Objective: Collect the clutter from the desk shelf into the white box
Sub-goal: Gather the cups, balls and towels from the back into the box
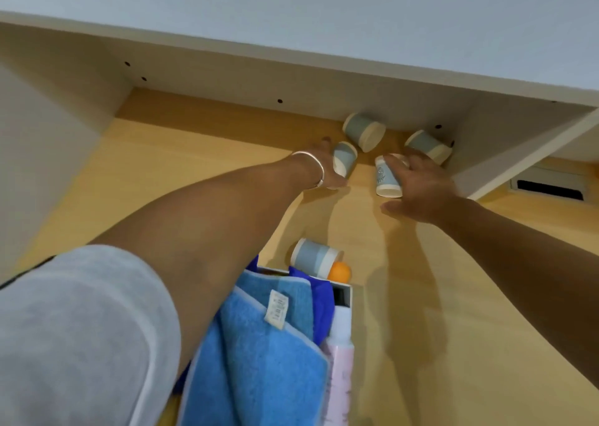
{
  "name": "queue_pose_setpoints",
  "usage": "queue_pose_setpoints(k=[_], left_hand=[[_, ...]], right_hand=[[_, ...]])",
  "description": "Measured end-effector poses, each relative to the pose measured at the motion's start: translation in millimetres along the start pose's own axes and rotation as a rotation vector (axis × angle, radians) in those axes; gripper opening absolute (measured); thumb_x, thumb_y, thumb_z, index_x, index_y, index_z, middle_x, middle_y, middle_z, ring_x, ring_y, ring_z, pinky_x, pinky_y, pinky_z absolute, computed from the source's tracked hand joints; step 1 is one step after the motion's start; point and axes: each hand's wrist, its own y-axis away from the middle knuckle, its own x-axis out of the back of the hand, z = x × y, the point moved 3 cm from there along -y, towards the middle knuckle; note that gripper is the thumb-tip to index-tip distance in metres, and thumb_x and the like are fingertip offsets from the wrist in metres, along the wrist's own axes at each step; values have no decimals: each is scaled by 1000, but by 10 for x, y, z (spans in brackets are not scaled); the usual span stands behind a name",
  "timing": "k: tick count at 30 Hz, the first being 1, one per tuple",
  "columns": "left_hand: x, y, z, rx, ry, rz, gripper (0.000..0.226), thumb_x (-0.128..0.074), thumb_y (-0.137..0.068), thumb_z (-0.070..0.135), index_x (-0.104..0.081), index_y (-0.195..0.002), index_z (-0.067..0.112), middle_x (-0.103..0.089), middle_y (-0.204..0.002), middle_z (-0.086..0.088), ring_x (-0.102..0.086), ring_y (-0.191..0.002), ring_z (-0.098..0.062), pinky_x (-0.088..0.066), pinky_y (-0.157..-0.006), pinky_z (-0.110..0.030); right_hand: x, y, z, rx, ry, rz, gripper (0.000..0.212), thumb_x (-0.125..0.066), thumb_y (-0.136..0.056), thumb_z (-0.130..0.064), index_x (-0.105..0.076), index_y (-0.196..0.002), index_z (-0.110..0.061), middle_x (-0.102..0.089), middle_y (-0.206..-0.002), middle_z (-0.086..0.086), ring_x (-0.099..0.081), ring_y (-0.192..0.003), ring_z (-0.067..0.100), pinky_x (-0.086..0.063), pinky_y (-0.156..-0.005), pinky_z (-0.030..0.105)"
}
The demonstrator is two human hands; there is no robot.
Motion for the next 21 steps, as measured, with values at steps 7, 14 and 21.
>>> queue_pose_setpoints(k=[7,14,21], left_hand=[[96,230,-46,56,116,-27,82,-74,-73,37,-32,-138,8,-52,-127,-11,-58,-105,-31,-50,-72,-35],[715,1189,-443,-83,202,131,64,-78,-65,36,-49,-120,19,-57,-105,1,-58,-85,-17,-43,-59,-25],[1059,2513,-946,-301,449,354,63,-80,-66,29,-51,-122,21,-61,-99,10,-60,-83,-4,-50,-67,-22]], right_hand=[[-17,17,-57,9,-80,93,76,-70,-80,-33,-28,-143,-28,-40,-139,9,-43,-122,33,-45,-92,45],[450,586,-473,51,-249,279,75,-76,-77,-35,-36,-140,-24,-47,-135,7,-50,-114,29,-47,-82,41],[1303,1473,-1247,125,-360,381,70,-68,-80,-48,-38,-140,-29,-46,-139,1,-49,-118,20,-44,-88,37]])
